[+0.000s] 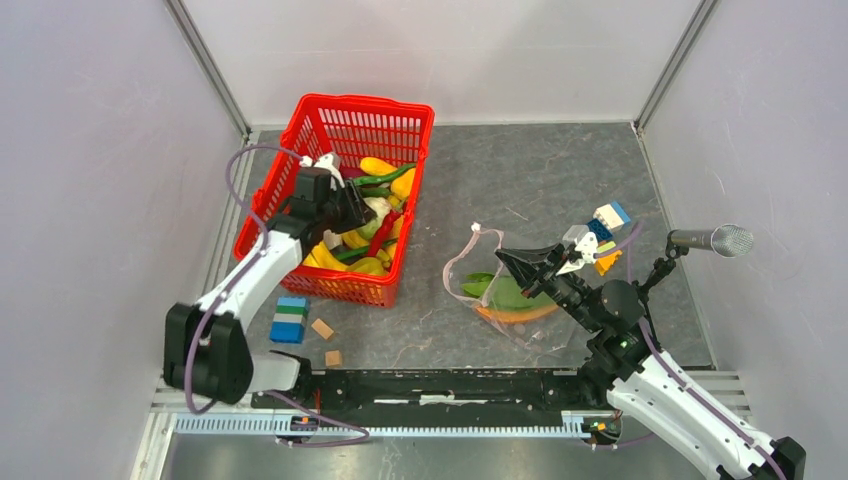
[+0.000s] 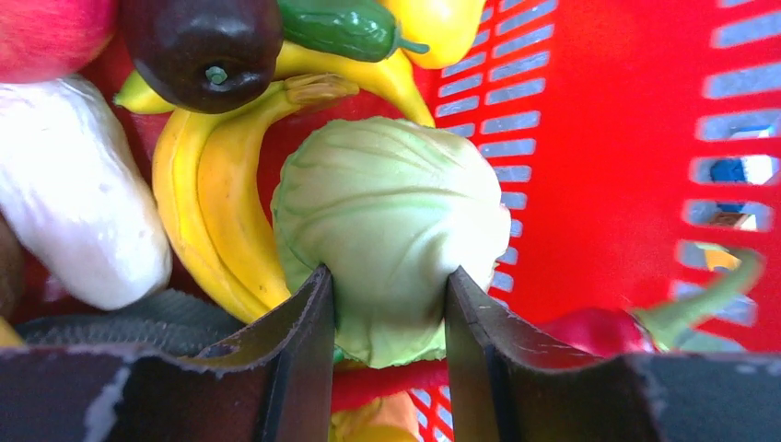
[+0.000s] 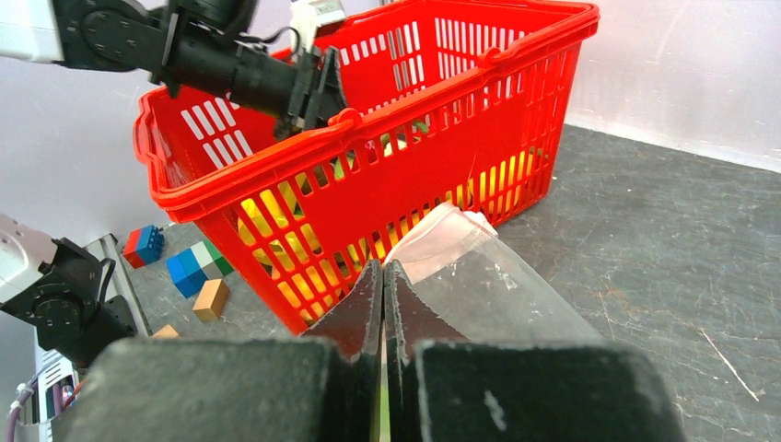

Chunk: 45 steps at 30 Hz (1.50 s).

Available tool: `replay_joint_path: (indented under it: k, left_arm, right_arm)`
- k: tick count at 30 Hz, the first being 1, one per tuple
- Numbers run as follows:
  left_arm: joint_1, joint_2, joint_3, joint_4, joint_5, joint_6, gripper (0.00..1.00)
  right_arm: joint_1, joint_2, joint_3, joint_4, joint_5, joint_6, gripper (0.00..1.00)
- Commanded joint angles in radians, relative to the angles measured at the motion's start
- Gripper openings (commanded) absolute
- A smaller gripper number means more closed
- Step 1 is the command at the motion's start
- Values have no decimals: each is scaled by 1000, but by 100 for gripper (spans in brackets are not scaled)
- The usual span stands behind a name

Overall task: Place the food in the zip-top bag and seal the zipper
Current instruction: Pick up the fake vegetable from the bin, then place the fake vegetable in the zipper food storage bag.

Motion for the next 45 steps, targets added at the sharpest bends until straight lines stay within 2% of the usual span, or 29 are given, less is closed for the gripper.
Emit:
replay_joint_path:
  k: [1, 7, 15, 18, 23, 26, 29, 37, 45]
  left_arm:
    - [-4, -171, 7, -14, -35, 13, 11]
    - [-4, -330, 16, -16, -16, 31, 7]
    - [-4, -397, 49, -59, 39, 44, 7]
    - [-4, -421, 58, -47, 104, 47, 7]
    - [-22, -433, 86, 22, 368, 20, 7]
    - [-107, -444, 91, 76, 441, 24, 8]
    - [-246, -431, 108, 71, 419, 100, 9]
    - [-483, -295, 136, 60, 392, 175, 10]
    - [-592, -152, 163, 33, 243, 169, 10]
  right_arm:
    - [0, -4, 5, 72, 0, 13, 0]
    - [0, -9, -5, 85, -4, 29, 0]
    - [0, -25, -14, 92, -1, 43, 0]
    - [0, -31, -17, 95, 1, 45, 0]
    - [0, -27, -18, 109, 6, 52, 0]
    - [0, -22, -28, 135, 13, 66, 0]
    - [0, -19, -41, 166, 14, 84, 0]
    - [0, -15, -39, 236, -80, 101, 0]
    - [0, -33, -43, 253, -99, 111, 0]
